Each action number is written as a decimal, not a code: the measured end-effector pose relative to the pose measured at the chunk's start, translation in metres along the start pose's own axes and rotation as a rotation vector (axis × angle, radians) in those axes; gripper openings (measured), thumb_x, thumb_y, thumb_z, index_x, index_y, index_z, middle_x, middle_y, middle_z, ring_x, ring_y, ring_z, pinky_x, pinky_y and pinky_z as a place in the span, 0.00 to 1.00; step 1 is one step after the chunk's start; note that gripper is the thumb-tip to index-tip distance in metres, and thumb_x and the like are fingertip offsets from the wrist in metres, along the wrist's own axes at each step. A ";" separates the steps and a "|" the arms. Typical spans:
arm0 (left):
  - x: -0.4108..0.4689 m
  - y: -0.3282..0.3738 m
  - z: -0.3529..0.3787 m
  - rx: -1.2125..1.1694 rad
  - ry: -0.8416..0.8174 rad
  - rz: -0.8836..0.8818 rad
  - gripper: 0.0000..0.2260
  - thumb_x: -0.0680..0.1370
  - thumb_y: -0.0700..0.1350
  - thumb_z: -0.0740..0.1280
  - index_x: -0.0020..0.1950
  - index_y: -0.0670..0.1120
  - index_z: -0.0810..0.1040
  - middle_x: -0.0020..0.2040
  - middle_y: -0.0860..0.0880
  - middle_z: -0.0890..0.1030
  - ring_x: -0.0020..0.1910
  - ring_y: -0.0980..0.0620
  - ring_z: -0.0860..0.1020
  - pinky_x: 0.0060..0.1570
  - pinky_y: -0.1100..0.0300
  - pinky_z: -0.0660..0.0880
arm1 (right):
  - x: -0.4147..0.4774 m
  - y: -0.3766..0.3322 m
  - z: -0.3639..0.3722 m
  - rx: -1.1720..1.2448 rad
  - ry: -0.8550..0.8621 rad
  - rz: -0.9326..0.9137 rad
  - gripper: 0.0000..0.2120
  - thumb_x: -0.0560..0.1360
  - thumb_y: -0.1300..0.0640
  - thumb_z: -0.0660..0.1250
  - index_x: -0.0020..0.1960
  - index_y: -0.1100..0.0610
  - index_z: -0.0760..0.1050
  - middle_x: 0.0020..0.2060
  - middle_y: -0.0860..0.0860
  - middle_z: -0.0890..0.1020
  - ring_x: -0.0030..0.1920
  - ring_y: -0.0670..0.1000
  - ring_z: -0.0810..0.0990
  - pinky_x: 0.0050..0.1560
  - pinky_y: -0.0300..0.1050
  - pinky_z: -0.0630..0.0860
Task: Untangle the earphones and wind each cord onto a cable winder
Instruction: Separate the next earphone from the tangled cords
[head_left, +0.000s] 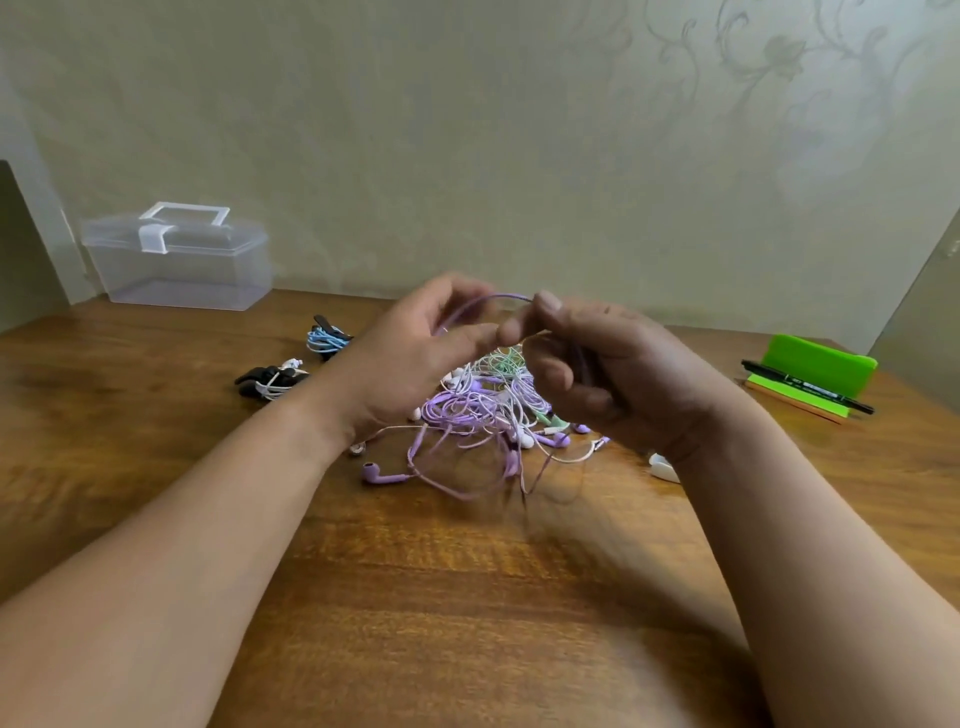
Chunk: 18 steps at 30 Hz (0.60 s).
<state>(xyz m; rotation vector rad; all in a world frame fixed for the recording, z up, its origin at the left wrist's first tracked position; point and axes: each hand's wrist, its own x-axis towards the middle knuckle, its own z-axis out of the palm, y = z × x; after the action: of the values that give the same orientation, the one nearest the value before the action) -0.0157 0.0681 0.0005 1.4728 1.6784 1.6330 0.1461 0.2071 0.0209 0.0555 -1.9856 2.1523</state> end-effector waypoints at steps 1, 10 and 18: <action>-0.002 0.002 0.001 -0.107 -0.064 -0.010 0.11 0.75 0.53 0.72 0.53 0.48 0.81 0.47 0.44 0.83 0.48 0.49 0.83 0.51 0.58 0.77 | 0.001 0.000 0.000 0.004 0.035 -0.019 0.15 0.82 0.50 0.59 0.51 0.59 0.79 0.28 0.50 0.69 0.20 0.43 0.60 0.21 0.34 0.52; -0.008 0.016 -0.034 -0.968 -0.350 0.023 0.14 0.84 0.50 0.57 0.55 0.44 0.79 0.29 0.53 0.68 0.22 0.56 0.60 0.33 0.63 0.72 | 0.005 -0.001 -0.038 0.142 0.765 -0.182 0.20 0.82 0.54 0.60 0.31 0.52 0.73 0.28 0.49 0.58 0.23 0.47 0.54 0.23 0.40 0.51; 0.001 0.008 -0.008 -0.704 -0.013 -0.087 0.11 0.81 0.47 0.63 0.59 0.45 0.81 0.35 0.49 0.78 0.29 0.55 0.67 0.23 0.66 0.64 | 0.009 0.019 0.000 -0.880 0.675 -0.019 0.13 0.81 0.45 0.66 0.45 0.54 0.80 0.33 0.45 0.80 0.34 0.47 0.76 0.40 0.47 0.72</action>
<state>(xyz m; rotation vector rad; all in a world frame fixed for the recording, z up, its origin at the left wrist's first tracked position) -0.0198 0.0629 0.0098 1.0308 0.9694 1.8813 0.1335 0.2069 0.0038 -0.6734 -2.2174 0.9057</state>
